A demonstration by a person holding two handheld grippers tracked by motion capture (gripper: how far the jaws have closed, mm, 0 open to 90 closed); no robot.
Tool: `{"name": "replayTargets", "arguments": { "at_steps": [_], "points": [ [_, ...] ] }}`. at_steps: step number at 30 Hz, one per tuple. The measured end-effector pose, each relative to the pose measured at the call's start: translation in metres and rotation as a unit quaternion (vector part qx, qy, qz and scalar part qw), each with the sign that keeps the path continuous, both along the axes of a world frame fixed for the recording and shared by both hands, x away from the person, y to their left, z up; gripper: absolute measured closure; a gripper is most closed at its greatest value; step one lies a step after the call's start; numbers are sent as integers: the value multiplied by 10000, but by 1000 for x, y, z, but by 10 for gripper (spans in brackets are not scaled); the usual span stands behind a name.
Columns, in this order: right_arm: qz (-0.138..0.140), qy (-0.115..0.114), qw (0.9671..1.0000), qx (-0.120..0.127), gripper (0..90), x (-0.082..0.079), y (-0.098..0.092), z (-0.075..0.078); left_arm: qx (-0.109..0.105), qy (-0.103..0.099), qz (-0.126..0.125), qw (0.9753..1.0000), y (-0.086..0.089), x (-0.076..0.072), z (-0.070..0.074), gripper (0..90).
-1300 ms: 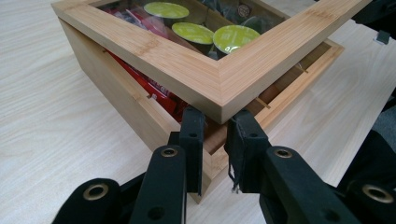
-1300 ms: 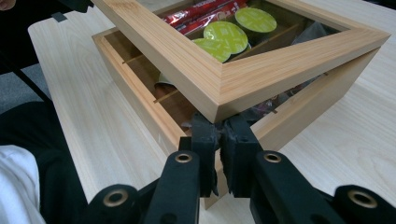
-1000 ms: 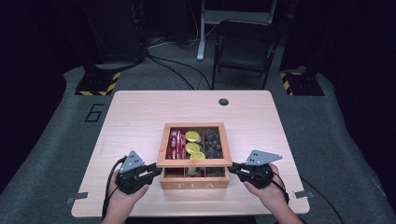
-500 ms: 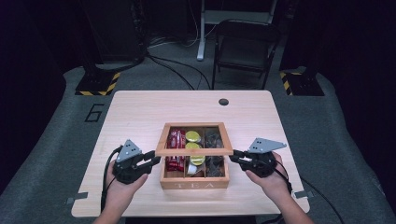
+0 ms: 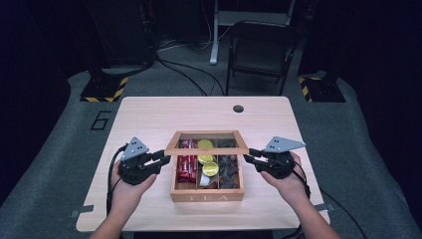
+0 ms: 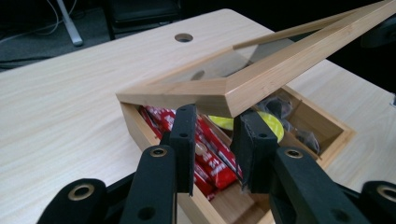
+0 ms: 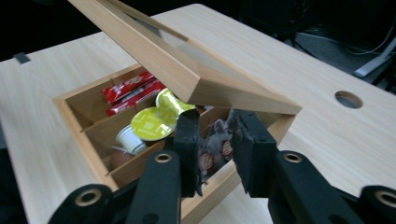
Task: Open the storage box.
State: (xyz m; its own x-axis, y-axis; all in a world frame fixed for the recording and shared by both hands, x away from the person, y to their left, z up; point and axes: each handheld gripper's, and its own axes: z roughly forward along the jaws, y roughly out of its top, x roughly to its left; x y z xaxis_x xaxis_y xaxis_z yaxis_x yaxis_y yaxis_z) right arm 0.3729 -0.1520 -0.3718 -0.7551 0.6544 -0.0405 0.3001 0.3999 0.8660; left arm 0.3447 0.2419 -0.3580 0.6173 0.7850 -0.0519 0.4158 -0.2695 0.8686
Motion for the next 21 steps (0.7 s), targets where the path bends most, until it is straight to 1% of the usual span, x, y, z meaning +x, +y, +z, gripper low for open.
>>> {"name": "replayTargets", "arguments": {
  "at_steps": [1, 2, 3, 4, 5, 6, 7, 8, 9, 10, 12, 14, 15, 16, 19, 20, 21],
  "points": [
    [-68, -103, 9998, -129, 685, 3, 3, 2, -31, -39, 13, 10000, 0, 4, 4, 700],
    [-68, -103, 9998, -129, 685, 3, 3, 2, -31, -39, 13, 10000, 0, 4, 4, 700],
    [-64, -89, 9998, -140, 686, 5, 4, 3, -75, -35, 26, 10000, 0, 6, 6, 700],
    [-59, -129, 9998, -153, 685, 10, 6, 3, -131, -53, 56, 9999, 1, 8, 8, 700],
    [-51, -145, 9997, -181, 685, 12, 7, 3, -131, -53, 56, 9999, 1, 8, 8, 700],
    [-128, -158, 9995, -255, 682, 15, 9, 2, -151, -48, 49, 9999, 1, 10, 10, 701],
    [-157, -151, 9994, -262, 682, 16, 10, 1, -165, -56, 52, 9998, 1, 11, 10, 701],
    [-157, -151, 9994, -262, 682, 16, 10, 1, -165, -56, 52, 9998, 1, 11, 10, 701],
    [-174, -91, 9995, -245, 682, 22, 12, -2, -152, -48, 46, 9999, 1, 12, 11, 700],
    [-209, -99, 9994, -252, 682, 24, 13, -4, -150, -58, 49, 9999, 1, 12, 11, 701],
    [-249, -34, 9994, -229, 679, 28, 14, -6, -159, -68, 65, 9998, 1, 13, 12, 701],
    [-247, -63, 9994, -220, 671, 30, 14, -7, -157, -81, 68, 9998, 1, 13, 13, 704],
    [-309, -31, 9993, -207, 654, 31, 15, -7, -166, -102, 85, 9998, 1, 14, 14, 704],
    [-424, -52, 9989, -188, 617, 34, 16, -9, -138, -106, 93, 9998, 0, 15, 15, 705],
    [-452, -76, 9989, -128, 620, 37, 15, -8, -123, -116, 103, 9998, 0, 16, 17, 706],
    [-531, -68, 9986, -29, 621, 39, 14, -7, -104, -132, 106, 9998, -1, 18, 19, 706],
    [-487, -114, 9987, -28, 623, 41, 13, -6, -98, -153, 120, 9998, -1, 19, 20, 706]
  ]
}}
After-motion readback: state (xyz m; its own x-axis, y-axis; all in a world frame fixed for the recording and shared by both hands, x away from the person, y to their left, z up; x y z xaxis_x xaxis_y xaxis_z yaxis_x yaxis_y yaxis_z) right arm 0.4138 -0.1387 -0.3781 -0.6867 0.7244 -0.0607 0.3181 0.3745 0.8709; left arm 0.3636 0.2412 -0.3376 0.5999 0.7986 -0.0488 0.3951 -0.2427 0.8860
